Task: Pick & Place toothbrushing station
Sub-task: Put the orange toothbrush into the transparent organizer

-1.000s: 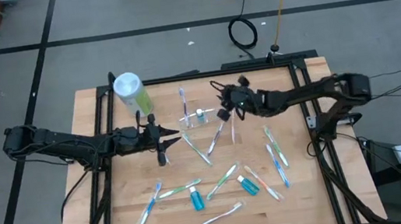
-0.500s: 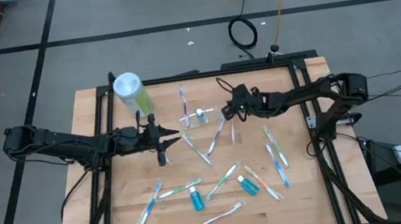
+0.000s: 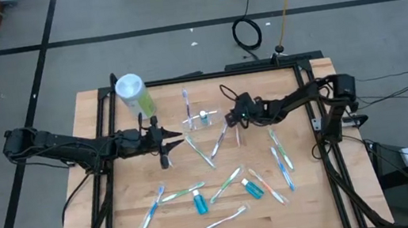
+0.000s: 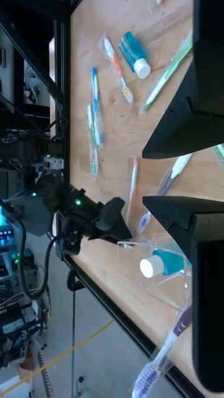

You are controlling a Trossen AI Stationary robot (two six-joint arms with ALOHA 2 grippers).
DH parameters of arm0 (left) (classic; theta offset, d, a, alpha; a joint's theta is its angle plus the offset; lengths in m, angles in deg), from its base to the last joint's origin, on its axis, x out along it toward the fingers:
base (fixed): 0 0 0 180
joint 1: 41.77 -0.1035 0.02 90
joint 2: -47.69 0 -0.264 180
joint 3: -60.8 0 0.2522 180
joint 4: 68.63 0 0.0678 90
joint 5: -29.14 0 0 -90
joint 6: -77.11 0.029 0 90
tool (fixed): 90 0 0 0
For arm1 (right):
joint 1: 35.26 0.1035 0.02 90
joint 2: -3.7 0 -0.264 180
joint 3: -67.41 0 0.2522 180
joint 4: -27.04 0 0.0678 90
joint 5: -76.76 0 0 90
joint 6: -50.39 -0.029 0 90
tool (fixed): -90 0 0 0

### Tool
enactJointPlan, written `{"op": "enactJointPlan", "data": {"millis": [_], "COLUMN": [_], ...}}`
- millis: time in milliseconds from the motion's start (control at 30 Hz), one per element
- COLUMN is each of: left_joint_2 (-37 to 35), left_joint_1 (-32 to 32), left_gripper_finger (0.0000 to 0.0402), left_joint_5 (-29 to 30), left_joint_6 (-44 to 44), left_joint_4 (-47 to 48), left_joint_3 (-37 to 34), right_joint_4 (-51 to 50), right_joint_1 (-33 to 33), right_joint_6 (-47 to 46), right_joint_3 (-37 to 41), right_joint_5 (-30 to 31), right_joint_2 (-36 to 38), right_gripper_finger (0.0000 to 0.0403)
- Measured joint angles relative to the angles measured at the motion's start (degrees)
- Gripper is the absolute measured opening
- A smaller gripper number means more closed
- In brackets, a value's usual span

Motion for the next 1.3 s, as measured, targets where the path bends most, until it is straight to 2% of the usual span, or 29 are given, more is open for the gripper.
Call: {"op": "enactJointPlan", "data": {"millis": [167,367,500,700,967,1000,1067,1167,1233,1300], "left_joint_2": [0.0,0.0,0.0,0.0,0.0,0.0,0.0,0.0,0.0,0.0], "left_joint_1": [0.0,0.0,0.0,0.0,0.0,0.0,0.0,0.0,0.0,0.0], "left_gripper_finger": [0.0113,0.0113,0.0113,0.0113,0.0113,0.0113,0.0113,0.0113,0.0113,0.0113], "left_joint_5": [0.0,0.0,0.0,0.0,0.0,0.0,0.0,0.0,0.0,0.0], "left_joint_6": [0.0,-0.2,-1.3,-1.9,-2.8,-2.8,-2.9,-2.9,-2.8,-2.7], "left_joint_4": [0.1,0.1,0.1,0.1,0.2,0.2,0.2,0.2,0.1,0.1], "left_joint_3": [0.0,0.0,0.0,0.0,0.0,0.0,0.0,0.0,0.0,0.0], "right_joint_4": [0.2,2.9,4.3,15.7,28.0,31.2,37.5,48.6,54.8,59.9], "right_joint_1": [0.3,0.2,0.3,-0.2,-0.3,-0.1,-0.1,-0.1,0.0,0.0], "right_joint_6": [2.4,6.7,9.8,16.7,36.8,38.4,41.7,45.0,45.2,46.0], "right_joint_3": [0.0,0.2,0.2,0.3,0.2,0.2,0.2,0.2,0.2,0.2], "right_joint_5": [0.2,-0.3,2.8,4.9,12.5,11.9,6.8,-7.8,-14.8,-16.2], "right_joint_2": [-0.5,0.4,0.4,0.8,10.9,12.0,13.6,13.5,12.5,10.7], "right_gripper_finger": [0.0134,0.0059,0.0015,0.0028,0.0014,0.0014,0.0021,0.0027,0.0024,0.0016]}}
